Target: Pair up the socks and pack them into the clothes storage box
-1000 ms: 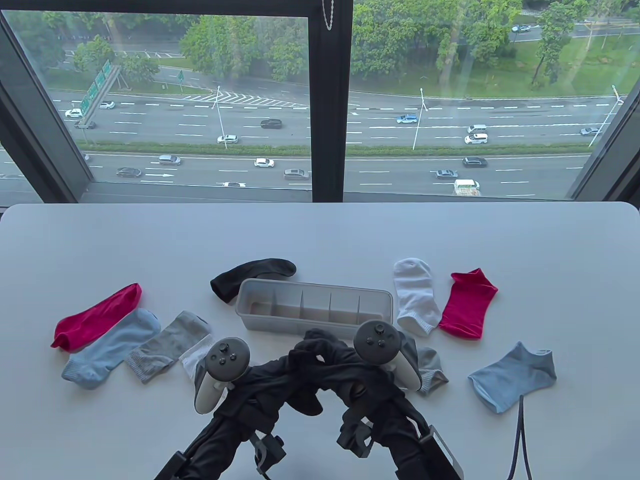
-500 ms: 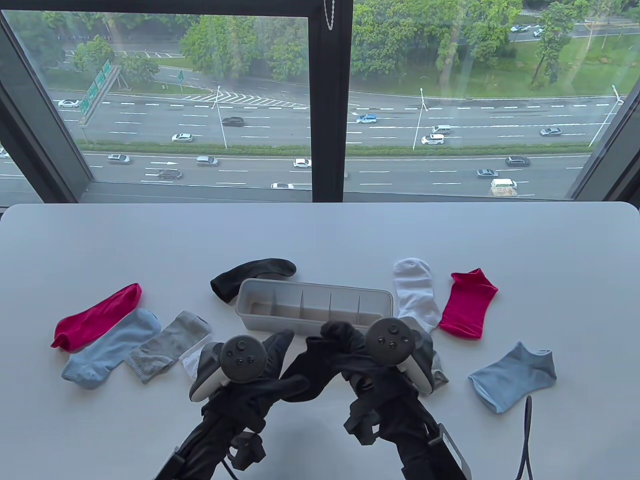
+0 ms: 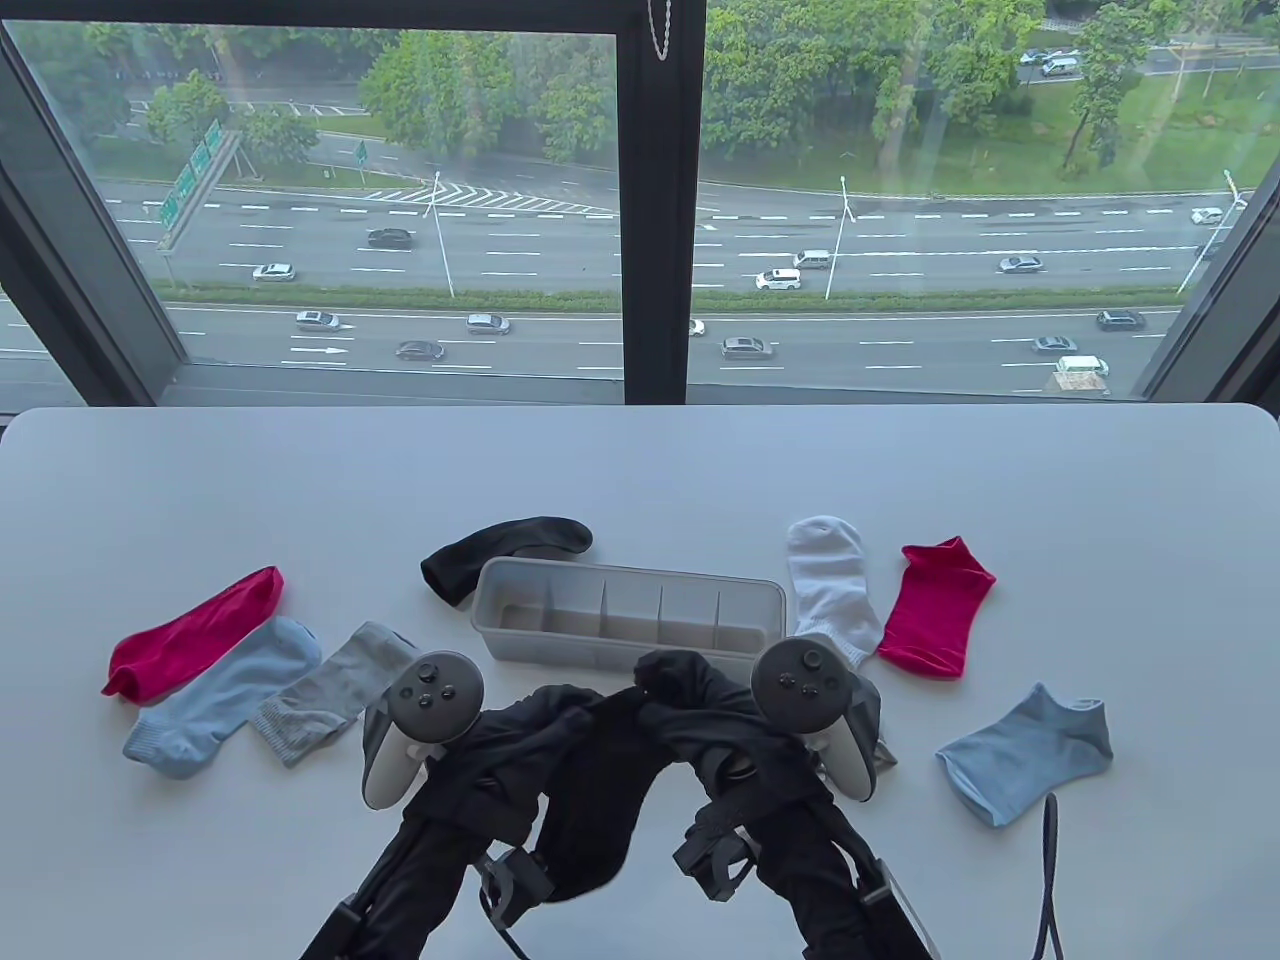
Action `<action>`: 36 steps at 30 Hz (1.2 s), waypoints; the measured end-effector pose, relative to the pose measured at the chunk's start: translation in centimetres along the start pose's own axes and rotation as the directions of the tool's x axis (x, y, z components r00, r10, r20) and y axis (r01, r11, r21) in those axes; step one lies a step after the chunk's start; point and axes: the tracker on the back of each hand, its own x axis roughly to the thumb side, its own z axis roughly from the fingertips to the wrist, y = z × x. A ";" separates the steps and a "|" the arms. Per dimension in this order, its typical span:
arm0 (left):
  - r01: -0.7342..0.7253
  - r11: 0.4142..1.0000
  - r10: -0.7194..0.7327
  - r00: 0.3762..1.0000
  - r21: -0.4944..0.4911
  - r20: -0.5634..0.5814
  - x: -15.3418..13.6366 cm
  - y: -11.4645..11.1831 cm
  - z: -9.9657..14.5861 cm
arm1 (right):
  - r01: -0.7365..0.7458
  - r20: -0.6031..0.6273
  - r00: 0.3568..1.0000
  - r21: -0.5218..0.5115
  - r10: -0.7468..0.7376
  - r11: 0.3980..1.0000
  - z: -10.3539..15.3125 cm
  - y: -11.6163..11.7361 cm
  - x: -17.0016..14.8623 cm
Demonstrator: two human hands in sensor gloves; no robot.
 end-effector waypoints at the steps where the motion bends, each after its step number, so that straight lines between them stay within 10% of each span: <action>1: 0.087 0.996 -0.087 0.996 -0.001 -0.025 -0.3 -0.6 -0.3 | -0.073 -0.057 0.996 0.019 0.074 0.997 -0.4 0.7 -0.8; 6: 0.508 0.861 -0.508 0.854 -0.029 -0.113 -1.0 -0.4 -0.2 | -0.586 -0.105 0.801 0.060 0.589 0.808 -0.8 3.0 -2.4; 14: 0.574 0.811 -0.524 0.797 0.108 -0.301 -1.1 7.2 0.8 | -0.581 -0.024 0.727 0.510 0.686 0.634 -1.2 8.3 -3.1; 21: 0.646 0.758 -0.611 0.656 -0.088 -0.444 -3.4 13.3 -4.8 | -0.600 0.030 0.774 0.354 0.633 0.717 -0.5 7.0 -1.3; 30: 0.697 0.609 -0.776 0.422 -0.379 -0.470 -8.5 12.3 -14.1 | -0.614 0.050 0.770 0.328 0.636 0.718 -0.4 6.7 -0.8; 36: 0.699 0.636 -0.755 0.475 -0.327 -0.452 -10.8 11.8 -16.7 | -0.589 0.039 0.791 0.316 0.610 0.744 -0.6 6.2 -0.8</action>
